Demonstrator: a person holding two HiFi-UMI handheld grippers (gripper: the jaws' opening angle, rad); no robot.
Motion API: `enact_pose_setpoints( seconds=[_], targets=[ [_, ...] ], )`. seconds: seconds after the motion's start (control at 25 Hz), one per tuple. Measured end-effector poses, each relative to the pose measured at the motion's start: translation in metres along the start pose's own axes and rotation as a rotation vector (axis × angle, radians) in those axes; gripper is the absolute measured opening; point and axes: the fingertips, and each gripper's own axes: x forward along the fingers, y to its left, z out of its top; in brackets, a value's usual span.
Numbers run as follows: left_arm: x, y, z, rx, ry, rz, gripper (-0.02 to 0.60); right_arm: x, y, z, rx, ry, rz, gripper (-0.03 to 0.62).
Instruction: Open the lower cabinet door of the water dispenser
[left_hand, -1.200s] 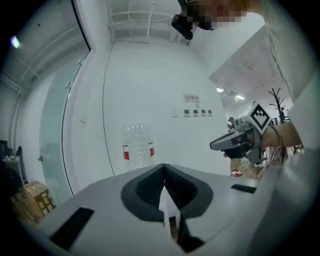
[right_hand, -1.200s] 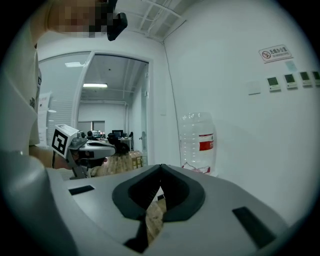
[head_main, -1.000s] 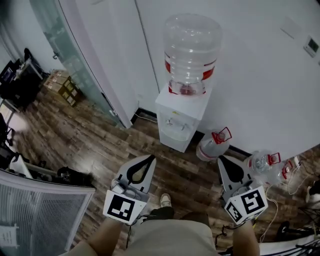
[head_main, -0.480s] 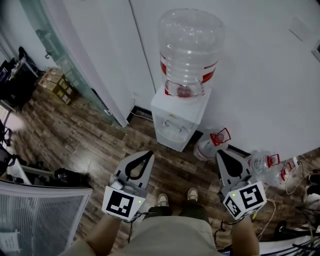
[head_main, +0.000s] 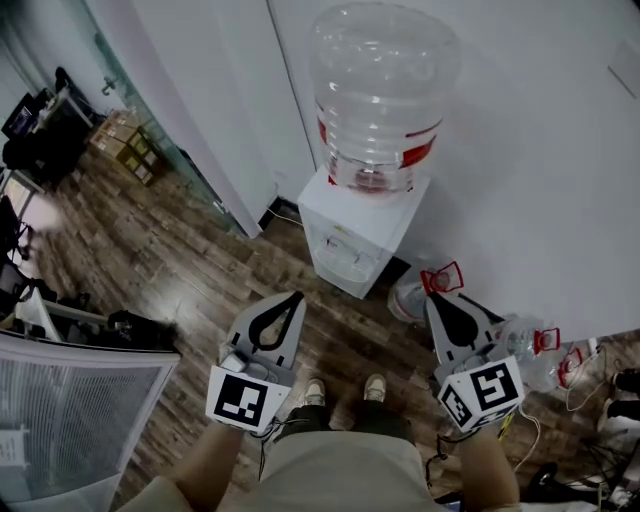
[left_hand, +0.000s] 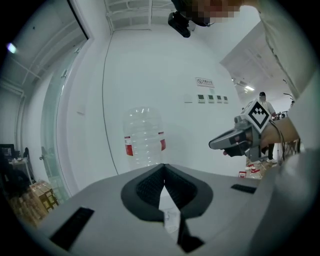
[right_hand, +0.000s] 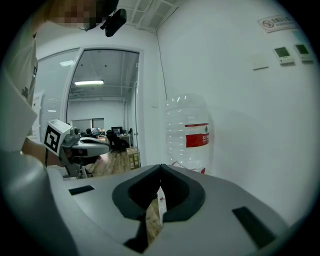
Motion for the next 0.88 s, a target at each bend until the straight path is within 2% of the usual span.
enact_pose_setpoints(
  seconds=[0.32, 0.52, 0.72, 0.88],
  targets=[
    [0.04, -0.017, -0.015, 0.011, 0.009, 0.051, 0.006, 0.024, -0.031, -0.036, -0.002, 0.054, 0.083, 0.006],
    [0.052, -0.018, -0.043, -0.011, 0.011, 0.067, 0.006, 0.043, -0.045, -0.065, 0.039, 0.024, 0.059, 0.023],
    [0.064, -0.023, -0.077, 0.011, -0.008, 0.034, 0.006, 0.066, -0.044, -0.117, 0.079, 0.063, 0.063, 0.089],
    [0.077, -0.028, -0.11, -0.01, -0.01, 0.01, 0.006, 0.084, -0.044, -0.167, 0.114, 0.097, 0.052, 0.157]
  ],
)
